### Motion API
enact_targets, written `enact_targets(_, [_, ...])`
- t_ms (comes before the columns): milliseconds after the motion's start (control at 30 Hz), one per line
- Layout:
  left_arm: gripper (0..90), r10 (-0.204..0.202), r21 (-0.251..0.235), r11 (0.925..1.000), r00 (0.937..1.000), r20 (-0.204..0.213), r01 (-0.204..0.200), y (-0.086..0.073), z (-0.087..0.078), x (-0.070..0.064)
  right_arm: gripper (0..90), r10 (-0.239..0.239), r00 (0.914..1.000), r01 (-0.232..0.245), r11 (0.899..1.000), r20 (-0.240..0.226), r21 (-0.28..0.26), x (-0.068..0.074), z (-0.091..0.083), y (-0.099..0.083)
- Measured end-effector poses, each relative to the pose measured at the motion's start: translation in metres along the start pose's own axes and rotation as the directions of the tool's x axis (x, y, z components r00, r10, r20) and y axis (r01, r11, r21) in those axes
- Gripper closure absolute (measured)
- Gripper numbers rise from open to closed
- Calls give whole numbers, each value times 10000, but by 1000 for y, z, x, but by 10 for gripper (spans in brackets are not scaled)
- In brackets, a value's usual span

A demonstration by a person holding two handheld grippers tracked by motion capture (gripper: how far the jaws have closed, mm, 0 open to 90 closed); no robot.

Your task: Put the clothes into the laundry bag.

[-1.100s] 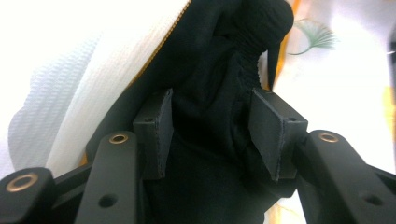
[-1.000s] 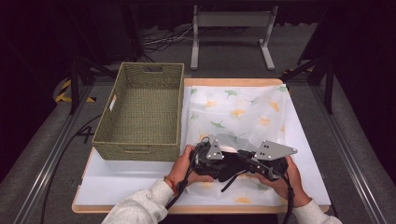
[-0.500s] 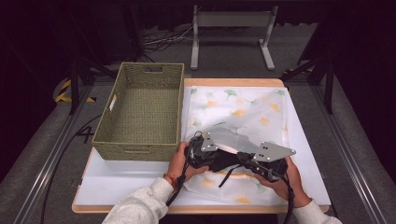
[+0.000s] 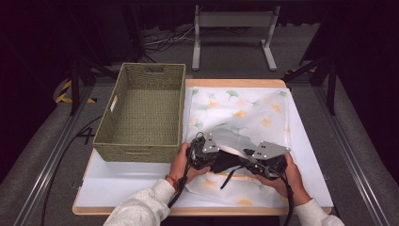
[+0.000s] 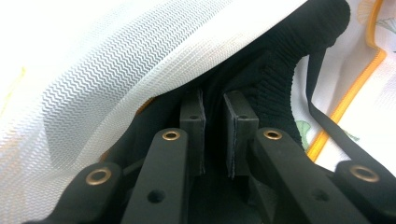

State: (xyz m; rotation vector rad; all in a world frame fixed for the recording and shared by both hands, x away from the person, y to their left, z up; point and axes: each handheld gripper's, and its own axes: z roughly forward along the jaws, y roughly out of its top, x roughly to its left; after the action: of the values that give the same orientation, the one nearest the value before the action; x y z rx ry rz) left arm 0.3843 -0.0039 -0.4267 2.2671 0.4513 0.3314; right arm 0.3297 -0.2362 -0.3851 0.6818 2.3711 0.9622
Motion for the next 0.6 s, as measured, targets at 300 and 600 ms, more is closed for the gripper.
enact_targets(300, [844, 332, 43, 9994, 9994, 26, -332, 3, 0, -5, 893, -214, 9990, 204, 9995, 388, 259, -4, 5, -2])
enact_targets(600, [852, 379, -94, 9992, 9990, -232, -381, 15, 9, -8, 895, -36, 9994, 54, 9986, 336, -529, 3, -11, 10])
